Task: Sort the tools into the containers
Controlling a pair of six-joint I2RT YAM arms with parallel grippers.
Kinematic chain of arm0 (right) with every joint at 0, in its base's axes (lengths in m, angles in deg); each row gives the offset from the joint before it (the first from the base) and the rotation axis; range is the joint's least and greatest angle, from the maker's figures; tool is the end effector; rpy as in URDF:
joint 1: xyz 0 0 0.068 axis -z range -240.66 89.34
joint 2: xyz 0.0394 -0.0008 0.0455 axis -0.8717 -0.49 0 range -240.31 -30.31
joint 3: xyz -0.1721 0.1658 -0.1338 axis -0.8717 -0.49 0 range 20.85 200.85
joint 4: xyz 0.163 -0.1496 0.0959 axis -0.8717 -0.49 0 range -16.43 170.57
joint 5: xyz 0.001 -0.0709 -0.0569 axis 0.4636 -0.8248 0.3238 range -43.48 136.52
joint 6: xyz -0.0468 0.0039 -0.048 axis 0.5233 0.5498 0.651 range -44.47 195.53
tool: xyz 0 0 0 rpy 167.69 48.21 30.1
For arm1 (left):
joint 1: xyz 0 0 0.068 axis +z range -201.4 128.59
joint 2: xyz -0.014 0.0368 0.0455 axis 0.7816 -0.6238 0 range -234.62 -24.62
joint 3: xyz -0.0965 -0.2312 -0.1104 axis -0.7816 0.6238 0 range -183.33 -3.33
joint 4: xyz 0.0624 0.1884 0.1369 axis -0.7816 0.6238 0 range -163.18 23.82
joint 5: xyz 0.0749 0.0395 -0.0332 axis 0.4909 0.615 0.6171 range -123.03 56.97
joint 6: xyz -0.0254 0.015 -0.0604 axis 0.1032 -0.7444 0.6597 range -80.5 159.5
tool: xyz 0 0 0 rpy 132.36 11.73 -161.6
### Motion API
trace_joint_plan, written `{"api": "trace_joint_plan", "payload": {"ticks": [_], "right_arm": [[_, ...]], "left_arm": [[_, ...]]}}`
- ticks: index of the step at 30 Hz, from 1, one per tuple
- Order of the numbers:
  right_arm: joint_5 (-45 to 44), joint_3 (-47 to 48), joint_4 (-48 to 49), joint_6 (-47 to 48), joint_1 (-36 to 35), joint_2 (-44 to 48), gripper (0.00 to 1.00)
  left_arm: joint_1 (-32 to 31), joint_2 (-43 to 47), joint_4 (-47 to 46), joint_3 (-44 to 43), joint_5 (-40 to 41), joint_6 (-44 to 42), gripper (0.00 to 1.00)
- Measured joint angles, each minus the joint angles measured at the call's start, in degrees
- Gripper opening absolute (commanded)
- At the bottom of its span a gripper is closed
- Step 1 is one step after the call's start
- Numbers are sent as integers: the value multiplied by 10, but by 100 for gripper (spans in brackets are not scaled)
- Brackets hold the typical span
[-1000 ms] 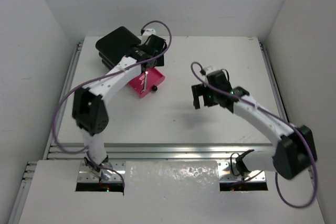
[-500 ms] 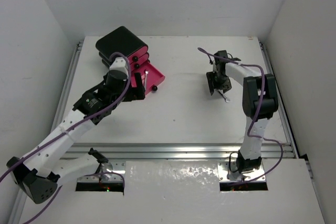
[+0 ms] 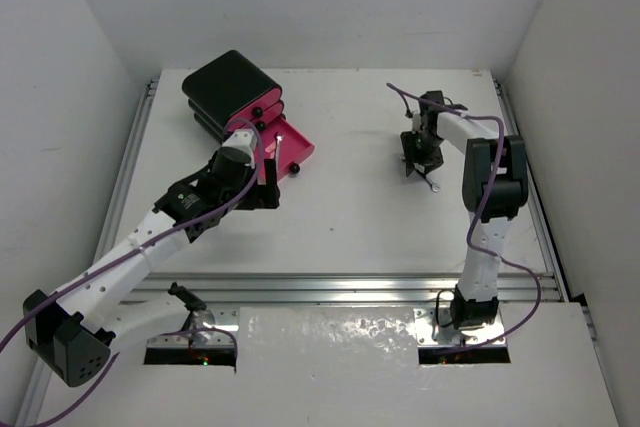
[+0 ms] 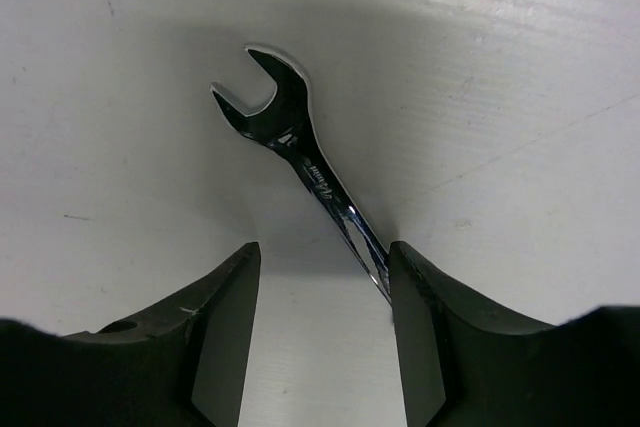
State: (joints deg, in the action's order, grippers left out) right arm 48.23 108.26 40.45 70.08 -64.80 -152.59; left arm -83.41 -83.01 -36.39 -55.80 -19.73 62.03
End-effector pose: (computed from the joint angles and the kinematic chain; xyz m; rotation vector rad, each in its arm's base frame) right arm 0.4109 0.0315 0.1361 0.0274 2.8819 0.0746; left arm 0.1779 -0.0967 0.2902 0.0731 2.3009 -0.2229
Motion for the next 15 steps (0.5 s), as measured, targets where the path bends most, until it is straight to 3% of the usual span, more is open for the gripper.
{"api": "trace_joint_plan", "payload": {"ticks": [4,15], "right_arm": [[1,13,-7,3,3,-10,44],[27,23,-30,2,3,-12,50]], "left_arm": [[0,0,-10,0,-7,-1,90],[0,0,-17,1,-16,-2,91]]}}
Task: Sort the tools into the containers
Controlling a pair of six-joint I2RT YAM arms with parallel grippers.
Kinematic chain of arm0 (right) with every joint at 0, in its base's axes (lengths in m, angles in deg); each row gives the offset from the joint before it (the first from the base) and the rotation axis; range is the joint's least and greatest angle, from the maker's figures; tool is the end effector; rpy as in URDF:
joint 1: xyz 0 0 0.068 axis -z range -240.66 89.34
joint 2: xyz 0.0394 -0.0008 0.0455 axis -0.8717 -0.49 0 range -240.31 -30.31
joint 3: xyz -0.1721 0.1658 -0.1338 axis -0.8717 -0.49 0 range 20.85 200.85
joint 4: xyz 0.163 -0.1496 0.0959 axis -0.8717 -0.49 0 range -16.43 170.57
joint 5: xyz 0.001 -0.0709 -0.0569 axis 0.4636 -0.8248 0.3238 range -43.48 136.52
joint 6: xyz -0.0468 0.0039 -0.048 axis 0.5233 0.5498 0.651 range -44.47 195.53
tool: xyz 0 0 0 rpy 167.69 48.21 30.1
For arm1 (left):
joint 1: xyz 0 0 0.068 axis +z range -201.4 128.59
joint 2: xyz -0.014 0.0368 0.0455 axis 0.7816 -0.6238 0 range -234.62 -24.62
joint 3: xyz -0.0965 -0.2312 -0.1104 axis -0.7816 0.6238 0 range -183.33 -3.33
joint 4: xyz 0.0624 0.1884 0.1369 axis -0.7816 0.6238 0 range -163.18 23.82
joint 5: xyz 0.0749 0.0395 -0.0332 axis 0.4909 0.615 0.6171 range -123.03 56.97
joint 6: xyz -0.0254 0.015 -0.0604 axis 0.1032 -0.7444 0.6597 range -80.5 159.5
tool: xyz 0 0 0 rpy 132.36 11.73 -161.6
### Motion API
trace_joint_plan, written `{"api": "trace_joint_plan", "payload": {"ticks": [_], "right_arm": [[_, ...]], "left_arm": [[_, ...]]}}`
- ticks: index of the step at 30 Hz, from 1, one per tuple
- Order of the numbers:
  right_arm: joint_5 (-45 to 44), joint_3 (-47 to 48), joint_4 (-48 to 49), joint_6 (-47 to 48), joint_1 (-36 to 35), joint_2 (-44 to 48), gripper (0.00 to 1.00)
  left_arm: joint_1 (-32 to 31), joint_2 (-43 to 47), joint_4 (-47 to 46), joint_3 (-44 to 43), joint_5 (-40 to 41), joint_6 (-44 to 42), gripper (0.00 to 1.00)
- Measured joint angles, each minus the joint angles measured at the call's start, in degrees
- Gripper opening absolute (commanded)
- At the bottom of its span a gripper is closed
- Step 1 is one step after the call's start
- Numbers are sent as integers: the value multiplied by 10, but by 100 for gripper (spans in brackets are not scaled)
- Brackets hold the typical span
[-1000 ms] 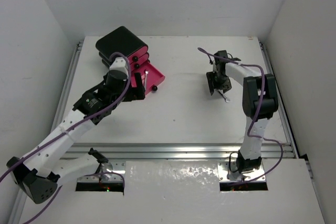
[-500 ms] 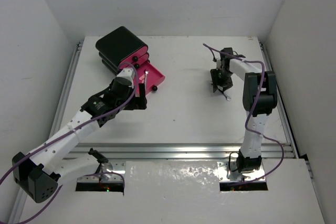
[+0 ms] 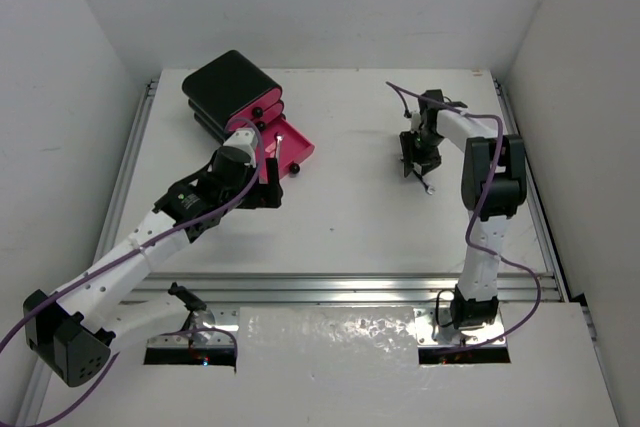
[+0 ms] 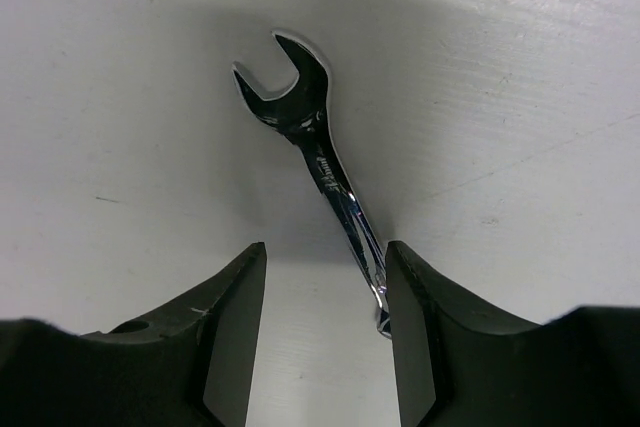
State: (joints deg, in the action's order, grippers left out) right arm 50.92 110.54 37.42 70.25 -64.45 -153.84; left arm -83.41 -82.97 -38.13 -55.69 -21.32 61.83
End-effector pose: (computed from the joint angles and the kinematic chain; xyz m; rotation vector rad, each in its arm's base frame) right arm 0.4128 0.0316 0.1359 0.0253 2.9181 0.1381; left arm 0.1793 -0.0993 0.2924 0.0864 2.2816 -0.2660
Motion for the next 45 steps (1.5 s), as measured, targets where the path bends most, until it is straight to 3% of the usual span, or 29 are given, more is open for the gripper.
{"api": "trace_joint_plan", "payload": {"ticks": [12,16,19,23,28,36,45], "right_arm": [[-31,46,-29,-9,-6,-38,44],[-47,56,-38,-8,-13,-45,24],[-68,57,-41,-16,-17,-47,19],[-102,38,-32,-26,-43,-35,2],[-57,-64,20,-36,-62,30,0],[45,-293,139,-101,-114,188,0],[77,-450,284,-187,-221,344,0]], "left_arm": [[0,7,-3,2,-2,0,91],[0,7,-4,3,-4,0,91],[0,7,-5,3,-5,0,91],[0,10,-6,3,-9,10,91],[0,37,-45,26,-28,61,92],[-4,43,-162,133,-70,161,92],[-57,-69,-341,182,-96,243,92]]}}
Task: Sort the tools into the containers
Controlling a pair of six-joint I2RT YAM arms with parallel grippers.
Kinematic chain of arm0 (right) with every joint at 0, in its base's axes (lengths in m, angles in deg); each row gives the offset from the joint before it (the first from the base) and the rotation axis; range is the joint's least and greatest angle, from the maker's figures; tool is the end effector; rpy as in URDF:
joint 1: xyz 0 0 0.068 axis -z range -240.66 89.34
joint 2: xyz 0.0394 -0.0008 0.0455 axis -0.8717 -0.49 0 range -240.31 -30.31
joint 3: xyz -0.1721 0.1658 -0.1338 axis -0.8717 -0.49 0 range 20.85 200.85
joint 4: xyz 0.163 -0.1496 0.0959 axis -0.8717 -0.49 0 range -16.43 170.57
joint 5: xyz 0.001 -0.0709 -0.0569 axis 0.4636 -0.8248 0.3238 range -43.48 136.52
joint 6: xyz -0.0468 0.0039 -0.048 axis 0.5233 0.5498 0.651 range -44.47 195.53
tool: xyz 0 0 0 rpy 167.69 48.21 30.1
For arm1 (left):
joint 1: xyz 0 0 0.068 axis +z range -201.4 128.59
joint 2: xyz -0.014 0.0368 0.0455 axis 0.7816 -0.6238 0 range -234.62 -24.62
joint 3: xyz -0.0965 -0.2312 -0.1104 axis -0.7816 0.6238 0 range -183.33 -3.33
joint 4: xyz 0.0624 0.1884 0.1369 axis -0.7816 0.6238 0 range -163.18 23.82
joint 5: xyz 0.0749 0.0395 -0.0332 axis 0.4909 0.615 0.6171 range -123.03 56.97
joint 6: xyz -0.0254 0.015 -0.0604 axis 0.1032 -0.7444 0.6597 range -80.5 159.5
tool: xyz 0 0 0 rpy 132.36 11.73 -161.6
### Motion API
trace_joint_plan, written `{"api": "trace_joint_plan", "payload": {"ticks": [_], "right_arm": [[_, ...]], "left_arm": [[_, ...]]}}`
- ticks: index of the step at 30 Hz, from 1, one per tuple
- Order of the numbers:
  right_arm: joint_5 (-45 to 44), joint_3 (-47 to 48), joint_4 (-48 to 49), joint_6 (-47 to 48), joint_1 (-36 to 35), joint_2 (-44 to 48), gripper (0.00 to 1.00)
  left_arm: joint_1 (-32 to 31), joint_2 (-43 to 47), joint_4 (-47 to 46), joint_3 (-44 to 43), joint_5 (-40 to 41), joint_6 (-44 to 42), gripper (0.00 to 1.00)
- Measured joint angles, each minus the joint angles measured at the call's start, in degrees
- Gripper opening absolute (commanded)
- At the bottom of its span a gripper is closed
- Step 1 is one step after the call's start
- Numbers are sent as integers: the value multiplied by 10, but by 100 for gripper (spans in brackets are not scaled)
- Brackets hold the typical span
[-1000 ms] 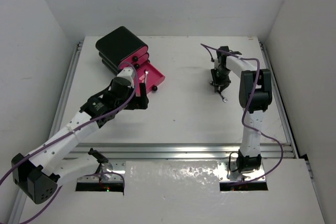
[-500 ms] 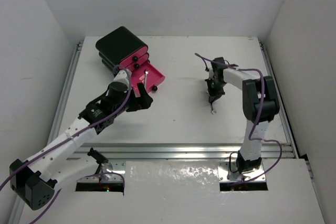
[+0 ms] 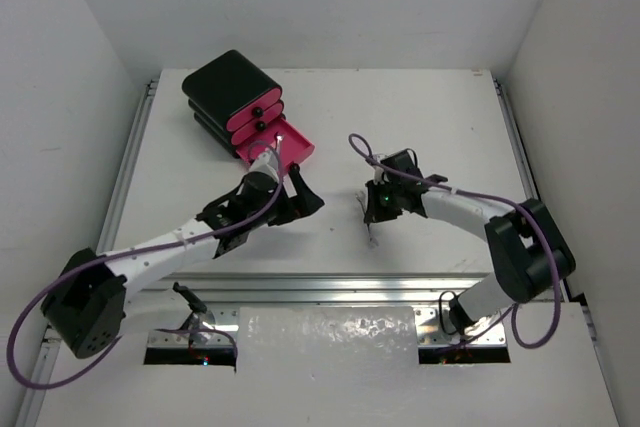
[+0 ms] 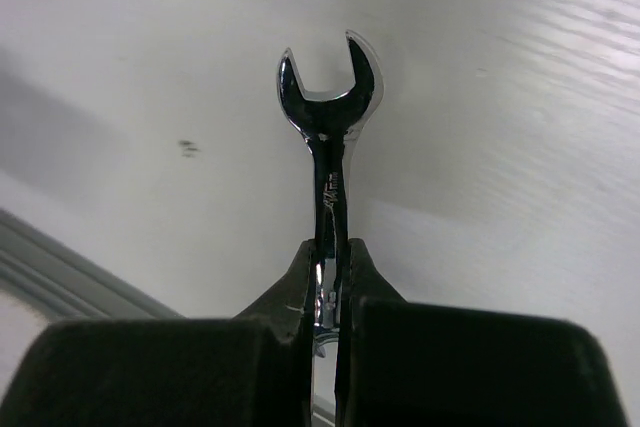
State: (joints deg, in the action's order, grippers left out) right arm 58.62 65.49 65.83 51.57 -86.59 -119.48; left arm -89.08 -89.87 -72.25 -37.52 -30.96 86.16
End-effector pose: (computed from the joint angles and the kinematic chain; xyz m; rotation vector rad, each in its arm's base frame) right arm 0.2487 0.1335 0.1562 -0.1243 2.6844 0.5695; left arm 0.1907 -0.1449 0.2228 -0.1980 2.2350 -0.8050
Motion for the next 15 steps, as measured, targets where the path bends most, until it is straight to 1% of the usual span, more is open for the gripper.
{"api": "trace_joint_plan", "payload": {"ticks": [3,4,7,11,15], "right_arm": [[8,-27,42,-35,-36,45,0],[10,-33,56,-47,-48,59,0],[22,-40,89,-77,-80,96,0],[35,-39,124,-106,-102,118,0],[38,-33,127,-124,-116,117,0]], "left_arm": [[-12,-49,-49,-2,-3,28,88],[-14,-59,-59,-2,-3,36,84],[-17,-81,-87,-5,-2,59,77],[-21,-93,-112,-20,-3,74,75],[-27,-94,-139,-26,-5,82,62]]}}
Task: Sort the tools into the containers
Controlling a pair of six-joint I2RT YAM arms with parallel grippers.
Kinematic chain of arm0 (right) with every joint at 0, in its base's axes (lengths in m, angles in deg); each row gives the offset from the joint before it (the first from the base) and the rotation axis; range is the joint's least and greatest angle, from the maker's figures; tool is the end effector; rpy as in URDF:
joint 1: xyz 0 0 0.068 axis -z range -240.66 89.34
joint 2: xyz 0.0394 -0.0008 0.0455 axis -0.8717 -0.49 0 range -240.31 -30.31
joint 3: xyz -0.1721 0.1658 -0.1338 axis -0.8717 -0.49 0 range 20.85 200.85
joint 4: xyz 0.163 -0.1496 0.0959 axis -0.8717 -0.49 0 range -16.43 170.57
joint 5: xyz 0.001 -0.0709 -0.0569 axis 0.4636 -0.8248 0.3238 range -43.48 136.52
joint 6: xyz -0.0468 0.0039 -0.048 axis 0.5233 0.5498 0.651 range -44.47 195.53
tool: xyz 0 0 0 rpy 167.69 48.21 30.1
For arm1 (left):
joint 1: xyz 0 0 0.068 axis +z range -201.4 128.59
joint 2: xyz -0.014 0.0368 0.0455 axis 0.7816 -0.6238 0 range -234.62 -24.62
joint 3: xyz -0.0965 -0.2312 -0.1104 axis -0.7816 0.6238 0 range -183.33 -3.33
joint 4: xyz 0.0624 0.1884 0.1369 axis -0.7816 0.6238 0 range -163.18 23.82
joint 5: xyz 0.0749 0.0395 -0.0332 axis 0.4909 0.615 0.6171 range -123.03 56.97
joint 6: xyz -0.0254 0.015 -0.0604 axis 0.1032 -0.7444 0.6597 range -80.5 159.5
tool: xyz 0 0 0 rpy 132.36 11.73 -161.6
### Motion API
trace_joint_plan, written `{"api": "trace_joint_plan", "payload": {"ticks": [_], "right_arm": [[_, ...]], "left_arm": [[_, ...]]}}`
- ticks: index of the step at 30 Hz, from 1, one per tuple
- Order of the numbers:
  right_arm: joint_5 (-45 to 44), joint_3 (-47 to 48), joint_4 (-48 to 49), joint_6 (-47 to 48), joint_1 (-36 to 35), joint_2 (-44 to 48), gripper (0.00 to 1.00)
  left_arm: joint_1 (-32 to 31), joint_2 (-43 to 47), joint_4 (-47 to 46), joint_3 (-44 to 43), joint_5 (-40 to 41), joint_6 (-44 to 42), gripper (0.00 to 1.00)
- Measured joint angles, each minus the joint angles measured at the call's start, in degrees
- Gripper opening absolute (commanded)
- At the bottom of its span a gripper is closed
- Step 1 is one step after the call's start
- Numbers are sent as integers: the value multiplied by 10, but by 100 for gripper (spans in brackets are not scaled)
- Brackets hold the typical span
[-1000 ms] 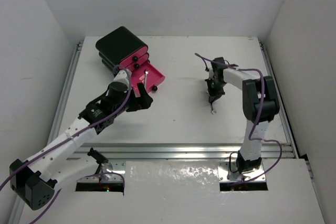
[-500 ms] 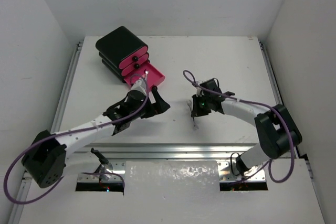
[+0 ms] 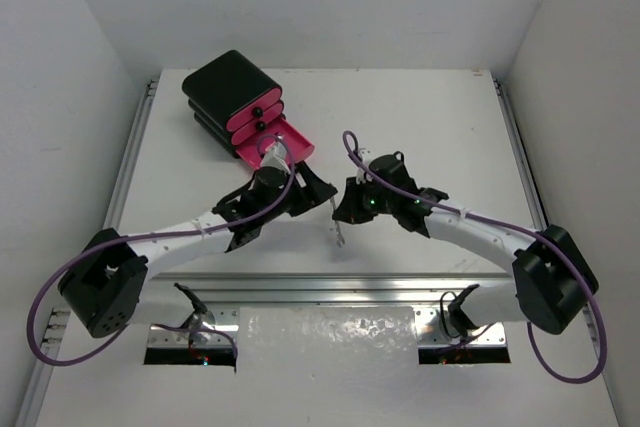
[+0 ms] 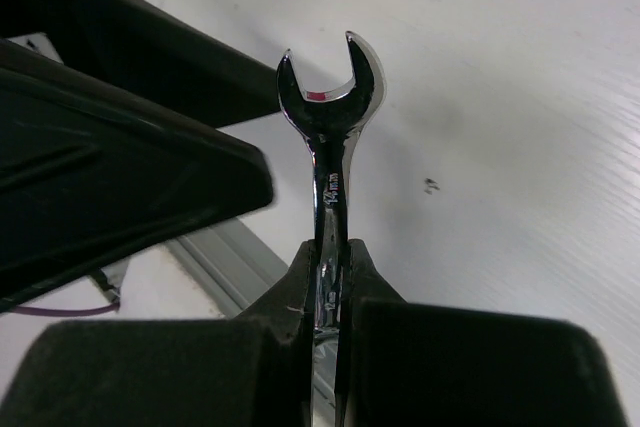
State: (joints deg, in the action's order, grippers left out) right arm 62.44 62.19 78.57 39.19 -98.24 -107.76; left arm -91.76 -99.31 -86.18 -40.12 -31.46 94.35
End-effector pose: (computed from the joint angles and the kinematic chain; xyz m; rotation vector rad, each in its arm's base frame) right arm 0.2104 0.1806 0.2118 -0.1890 2.3964 0.9697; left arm 0.2133 -0.1794 0.2256 -0.2912 2.1416 -0.9987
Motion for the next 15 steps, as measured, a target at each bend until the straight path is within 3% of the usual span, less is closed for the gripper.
{"api": "trace_joint_plan", "payload": {"ticks": [1,2,3,5,7,8,10,11,12,14,15], "right_arm": [[2,4,0,-4,-4,0,0],[4,8,0,-7,-8,-1,0],[6,13,0,-10,-12,-2,0],[8,23,2,-14,-22,-3,0],[11,29,5,-17,-28,-3,0],[13,31,7,-19,-31,-3,0],[15,32,8,-23,-32,-3,1],[15,32,7,-25,-32,-3,9],[16,32,6,-27,-31,-3,39],[16,32,7,-31,-31,0,78],[14,32,7,-33,-31,4,91]], "left_arm": [[-1,-1,-5,0,-1,2,55],[-2,-2,-7,0,-2,2,55],[-2,-4,-10,0,-4,3,43],[-2,-9,-14,0,-6,8,33],[-3,-16,-16,-1,-8,9,17],[-3,-20,-17,-1,-8,10,4],[-5,-28,-15,-4,-8,6,0],[-5,-31,-10,-7,-8,3,0],[-5,-35,-2,-14,-8,1,0],[-5,-40,32,-41,4,-20,0],[-5,-44,56,-63,17,-36,0]]}}
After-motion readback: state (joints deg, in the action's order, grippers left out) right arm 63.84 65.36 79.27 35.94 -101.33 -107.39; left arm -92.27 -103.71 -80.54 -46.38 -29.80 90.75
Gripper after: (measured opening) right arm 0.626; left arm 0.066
